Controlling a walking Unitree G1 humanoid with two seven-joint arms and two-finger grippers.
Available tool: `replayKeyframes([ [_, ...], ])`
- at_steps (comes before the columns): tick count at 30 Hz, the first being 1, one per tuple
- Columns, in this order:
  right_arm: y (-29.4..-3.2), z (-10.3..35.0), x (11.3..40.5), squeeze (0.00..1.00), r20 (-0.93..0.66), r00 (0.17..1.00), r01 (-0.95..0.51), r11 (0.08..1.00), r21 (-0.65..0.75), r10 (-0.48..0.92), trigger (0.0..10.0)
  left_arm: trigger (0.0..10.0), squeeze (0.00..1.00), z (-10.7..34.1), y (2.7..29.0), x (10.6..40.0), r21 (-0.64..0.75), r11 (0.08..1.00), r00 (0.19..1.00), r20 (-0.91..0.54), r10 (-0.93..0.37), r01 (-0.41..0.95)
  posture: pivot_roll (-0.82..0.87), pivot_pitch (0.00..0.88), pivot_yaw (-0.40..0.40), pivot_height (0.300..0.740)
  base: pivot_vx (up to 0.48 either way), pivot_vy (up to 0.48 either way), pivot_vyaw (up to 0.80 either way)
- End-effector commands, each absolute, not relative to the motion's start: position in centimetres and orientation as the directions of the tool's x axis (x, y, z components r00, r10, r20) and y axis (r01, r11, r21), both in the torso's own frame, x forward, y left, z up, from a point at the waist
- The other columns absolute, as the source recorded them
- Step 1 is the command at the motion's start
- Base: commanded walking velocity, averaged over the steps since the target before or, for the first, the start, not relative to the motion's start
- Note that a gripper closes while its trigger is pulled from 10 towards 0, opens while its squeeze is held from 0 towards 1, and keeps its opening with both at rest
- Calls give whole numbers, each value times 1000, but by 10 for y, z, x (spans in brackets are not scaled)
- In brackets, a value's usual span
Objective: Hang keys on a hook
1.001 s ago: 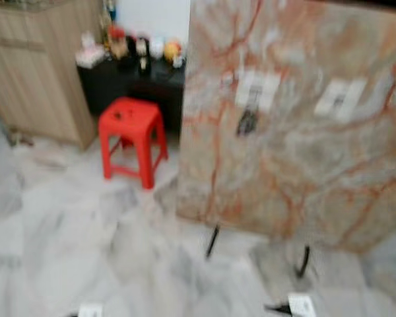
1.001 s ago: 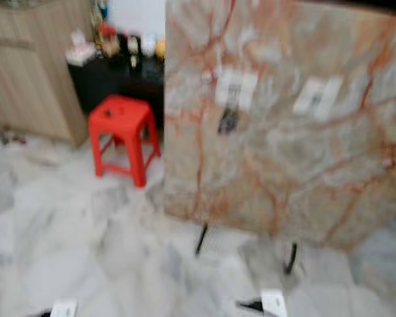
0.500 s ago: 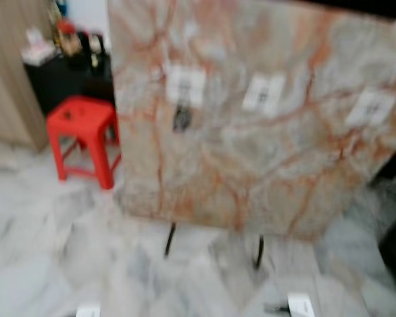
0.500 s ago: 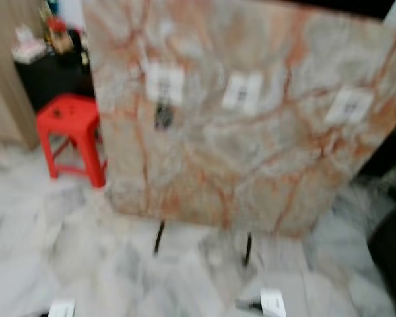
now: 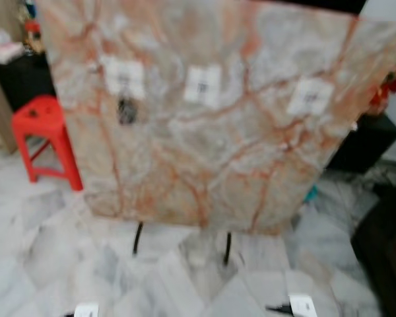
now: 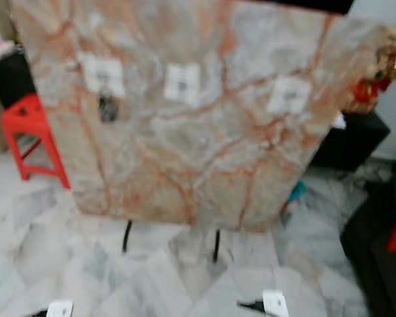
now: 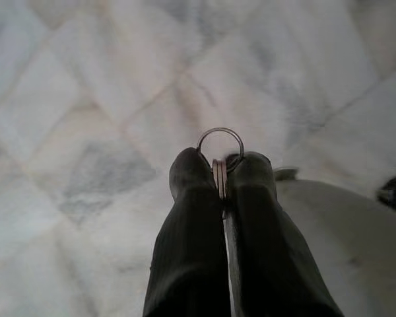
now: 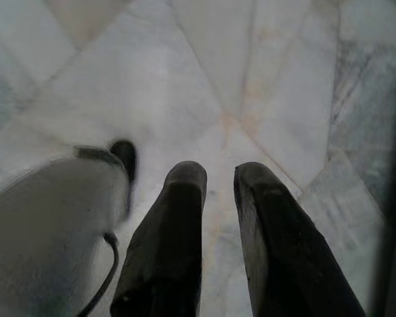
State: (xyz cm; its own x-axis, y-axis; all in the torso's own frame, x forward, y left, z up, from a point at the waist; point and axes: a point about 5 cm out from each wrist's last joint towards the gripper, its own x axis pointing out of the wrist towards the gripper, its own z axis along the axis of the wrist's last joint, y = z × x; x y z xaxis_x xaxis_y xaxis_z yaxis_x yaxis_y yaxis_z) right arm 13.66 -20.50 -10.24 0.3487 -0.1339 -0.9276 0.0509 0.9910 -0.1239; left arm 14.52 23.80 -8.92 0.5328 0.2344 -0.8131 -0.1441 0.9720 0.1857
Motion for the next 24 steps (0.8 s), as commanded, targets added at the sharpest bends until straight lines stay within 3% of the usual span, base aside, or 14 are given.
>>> replayKeyframes([
  [1, -209, -100, 141, 0, -920, 363, 69, 989, -131, -147, 10000, 10000, 0, -91, 235, 141, 194, 975, 523, -823, 221, -107, 64, 0, -109, 740, 0, -379, 0],
  [14, -197, -103, 138, 0, -923, 358, 116, 988, -103, -138, 10000, 10000, 0, -87, 247, 143, 241, 969, 543, -807, 235, -61, 35, 0, -39, 740, 0, -369, 0],
  [21, -199, -103, 139, 0, -922, 359, 108, 988, -113, -145, 10000, 10000, 0, -58, 264, 185, 198, 931, 695, -622, 360, -305, 40, 0, -65, 740, 0, 0, 0],
  [23, -201, -102, 140, 0, -919, 366, 103, 988, -115, -145, 10000, 10000, 0, -39, 270, 205, 154, 919, 775, -498, 389, -363, 43, 0, -77, 740, 0, 0, 0],
  [24, -202, -101, 142, 0, -916, 373, 104, 988, -115, -146, 10000, 10000, 0, -16, 275, 221, 153, 908, 834, -358, 419, -390, 42, 0, -87, 740, 0, 0, 0],
])
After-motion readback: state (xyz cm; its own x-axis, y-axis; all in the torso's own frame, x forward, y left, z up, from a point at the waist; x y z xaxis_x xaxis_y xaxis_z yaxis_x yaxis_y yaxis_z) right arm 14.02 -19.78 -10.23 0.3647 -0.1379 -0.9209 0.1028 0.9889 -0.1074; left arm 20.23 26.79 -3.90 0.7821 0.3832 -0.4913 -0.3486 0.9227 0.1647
